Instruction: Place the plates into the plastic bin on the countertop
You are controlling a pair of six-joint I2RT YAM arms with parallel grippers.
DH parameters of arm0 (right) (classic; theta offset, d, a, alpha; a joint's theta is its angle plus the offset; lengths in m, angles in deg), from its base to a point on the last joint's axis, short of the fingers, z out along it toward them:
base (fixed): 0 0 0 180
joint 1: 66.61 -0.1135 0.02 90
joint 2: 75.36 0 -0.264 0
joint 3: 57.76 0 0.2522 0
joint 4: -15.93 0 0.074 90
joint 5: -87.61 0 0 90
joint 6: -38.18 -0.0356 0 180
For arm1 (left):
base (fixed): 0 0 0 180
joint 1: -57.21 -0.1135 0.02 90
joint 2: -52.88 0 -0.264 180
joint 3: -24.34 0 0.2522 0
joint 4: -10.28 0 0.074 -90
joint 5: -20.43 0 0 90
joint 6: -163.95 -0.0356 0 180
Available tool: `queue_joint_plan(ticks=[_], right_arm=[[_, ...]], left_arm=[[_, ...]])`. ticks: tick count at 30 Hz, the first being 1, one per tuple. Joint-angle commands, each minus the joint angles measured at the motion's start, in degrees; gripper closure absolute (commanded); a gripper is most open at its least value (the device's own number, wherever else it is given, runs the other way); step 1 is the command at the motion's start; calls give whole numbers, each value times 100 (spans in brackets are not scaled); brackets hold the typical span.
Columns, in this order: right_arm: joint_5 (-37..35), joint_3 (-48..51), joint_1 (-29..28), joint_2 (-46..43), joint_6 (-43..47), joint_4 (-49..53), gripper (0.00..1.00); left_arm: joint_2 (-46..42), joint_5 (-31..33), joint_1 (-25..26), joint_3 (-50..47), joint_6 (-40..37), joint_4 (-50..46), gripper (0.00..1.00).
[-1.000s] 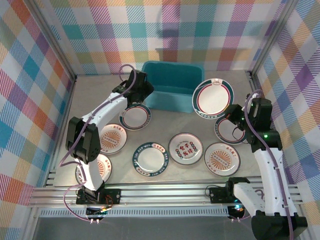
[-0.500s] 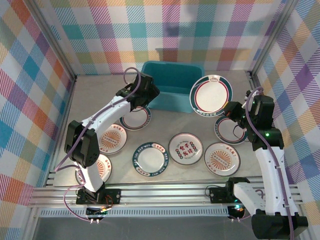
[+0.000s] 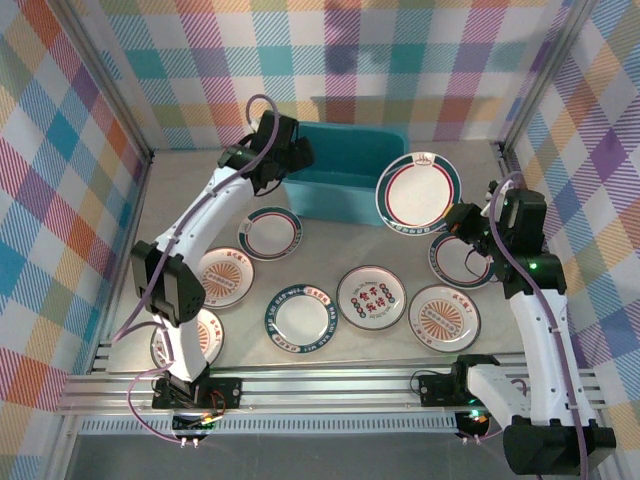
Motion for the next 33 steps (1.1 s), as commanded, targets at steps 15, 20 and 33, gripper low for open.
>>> queue_joint_plan(ticks=[15,20,33], right_arm=[[42,-334,32,-159,63,39,100],[88,-282,29,-226,0,30,100],[114,-191,30,-432,89,47,100]], left_arm=[[1022,-675,-279,592,-728,-440,35],[643,-920,-255,7,-139,-175,48],[-32,-1037,86,-935,772,12,56]])
